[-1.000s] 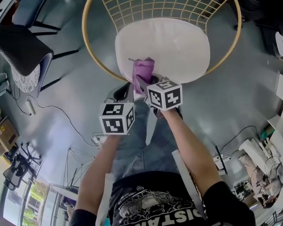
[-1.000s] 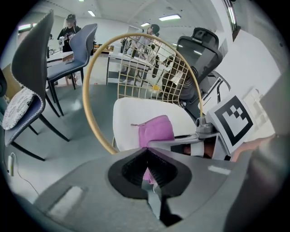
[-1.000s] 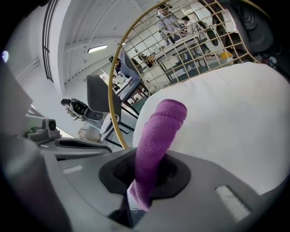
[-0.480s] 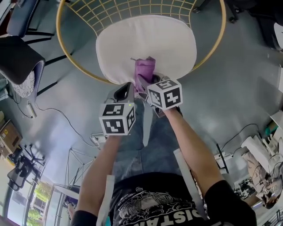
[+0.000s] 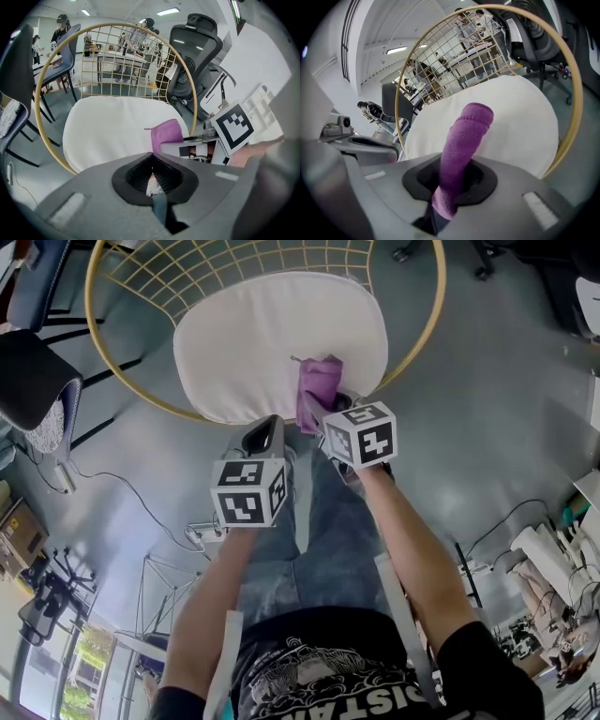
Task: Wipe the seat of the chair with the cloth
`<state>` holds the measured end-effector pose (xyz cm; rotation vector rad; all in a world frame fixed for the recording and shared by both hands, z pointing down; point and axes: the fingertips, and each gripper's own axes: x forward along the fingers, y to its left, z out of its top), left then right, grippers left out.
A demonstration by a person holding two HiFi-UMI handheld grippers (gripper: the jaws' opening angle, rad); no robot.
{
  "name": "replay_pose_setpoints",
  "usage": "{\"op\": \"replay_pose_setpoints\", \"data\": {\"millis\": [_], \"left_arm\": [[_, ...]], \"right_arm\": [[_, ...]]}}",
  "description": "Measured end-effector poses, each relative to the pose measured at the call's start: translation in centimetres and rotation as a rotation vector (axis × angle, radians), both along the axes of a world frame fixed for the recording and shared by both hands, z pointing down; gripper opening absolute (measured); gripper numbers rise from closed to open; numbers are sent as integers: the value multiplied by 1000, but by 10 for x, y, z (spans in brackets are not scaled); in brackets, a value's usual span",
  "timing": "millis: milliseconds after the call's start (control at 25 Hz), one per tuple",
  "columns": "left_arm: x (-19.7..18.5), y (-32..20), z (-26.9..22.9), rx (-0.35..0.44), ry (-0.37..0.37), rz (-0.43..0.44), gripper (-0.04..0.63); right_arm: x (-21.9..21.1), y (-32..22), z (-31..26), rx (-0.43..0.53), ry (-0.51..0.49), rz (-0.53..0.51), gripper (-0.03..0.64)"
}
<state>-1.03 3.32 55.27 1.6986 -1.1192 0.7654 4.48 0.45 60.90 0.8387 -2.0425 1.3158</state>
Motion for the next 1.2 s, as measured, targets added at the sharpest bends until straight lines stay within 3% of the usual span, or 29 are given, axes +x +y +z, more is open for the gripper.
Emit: {"op": "replay_pose_setpoints", "data": {"millis": [600,1200], "left_arm": [[54,-26,-24,54,16,25,-2],[70,-56,-132,195,14,-58,-2]], "right_arm": [[104,-24,-14,2,97,71,60],[86,-47,-150,175,7,26,61]]}}
